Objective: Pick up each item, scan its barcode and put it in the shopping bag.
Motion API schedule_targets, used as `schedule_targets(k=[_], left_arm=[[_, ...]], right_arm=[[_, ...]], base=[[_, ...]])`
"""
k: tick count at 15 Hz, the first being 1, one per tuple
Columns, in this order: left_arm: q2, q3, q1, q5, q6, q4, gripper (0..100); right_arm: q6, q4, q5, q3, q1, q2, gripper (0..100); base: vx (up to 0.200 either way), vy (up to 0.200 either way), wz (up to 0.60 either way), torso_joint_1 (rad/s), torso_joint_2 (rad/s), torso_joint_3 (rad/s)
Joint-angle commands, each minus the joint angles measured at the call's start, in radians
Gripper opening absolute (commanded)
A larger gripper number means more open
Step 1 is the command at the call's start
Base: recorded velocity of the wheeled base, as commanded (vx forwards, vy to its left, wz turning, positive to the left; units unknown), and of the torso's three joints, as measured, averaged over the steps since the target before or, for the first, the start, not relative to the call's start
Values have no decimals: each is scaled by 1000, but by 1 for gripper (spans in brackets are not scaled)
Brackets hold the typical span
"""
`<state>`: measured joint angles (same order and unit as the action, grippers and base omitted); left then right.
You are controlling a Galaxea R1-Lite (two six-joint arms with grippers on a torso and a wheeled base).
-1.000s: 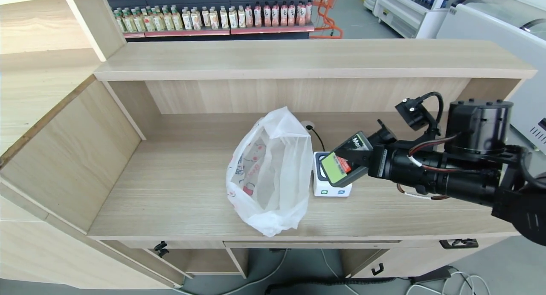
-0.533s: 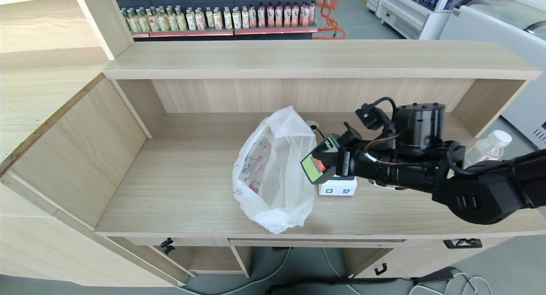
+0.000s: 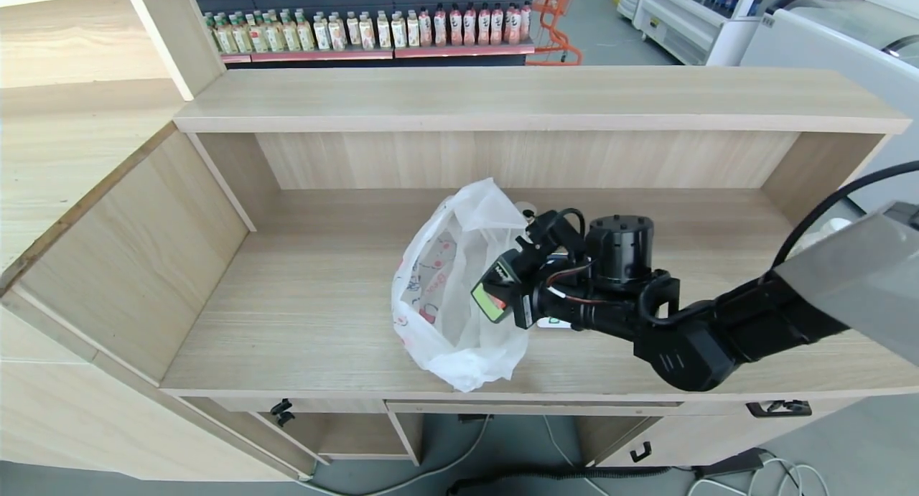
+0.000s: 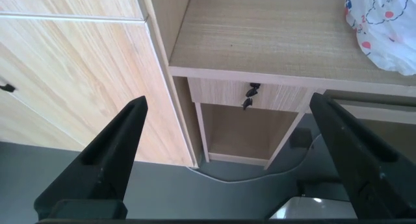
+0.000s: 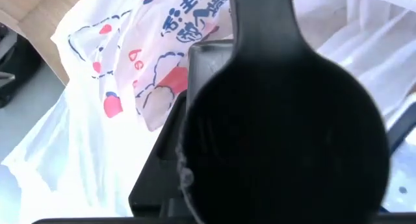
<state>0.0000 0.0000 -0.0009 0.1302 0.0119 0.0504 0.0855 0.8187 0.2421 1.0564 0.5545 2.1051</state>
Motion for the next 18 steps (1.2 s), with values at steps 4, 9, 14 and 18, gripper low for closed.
schedule_targets(k=[4, 9, 14, 18], left_arm=[[0, 0, -1, 0, 0, 0, 100], [0, 0, -1, 0, 0, 0, 100], [0, 0, -1, 0, 0, 0, 100], [0, 0, -1, 0, 0, 0, 100]], right_arm=[[95, 2, 0, 128, 30, 158, 0], [118, 2, 0, 142, 30, 179, 0], [-168, -15, 23, 146, 28, 15, 100], [-363, -107, 28, -41, -42, -254, 100]], base=[[0, 0, 0, 0, 0, 0], [0, 0, 0, 0, 0, 0], [0, 0, 0, 0, 0, 0], [0, 0, 0, 0, 0, 0]])
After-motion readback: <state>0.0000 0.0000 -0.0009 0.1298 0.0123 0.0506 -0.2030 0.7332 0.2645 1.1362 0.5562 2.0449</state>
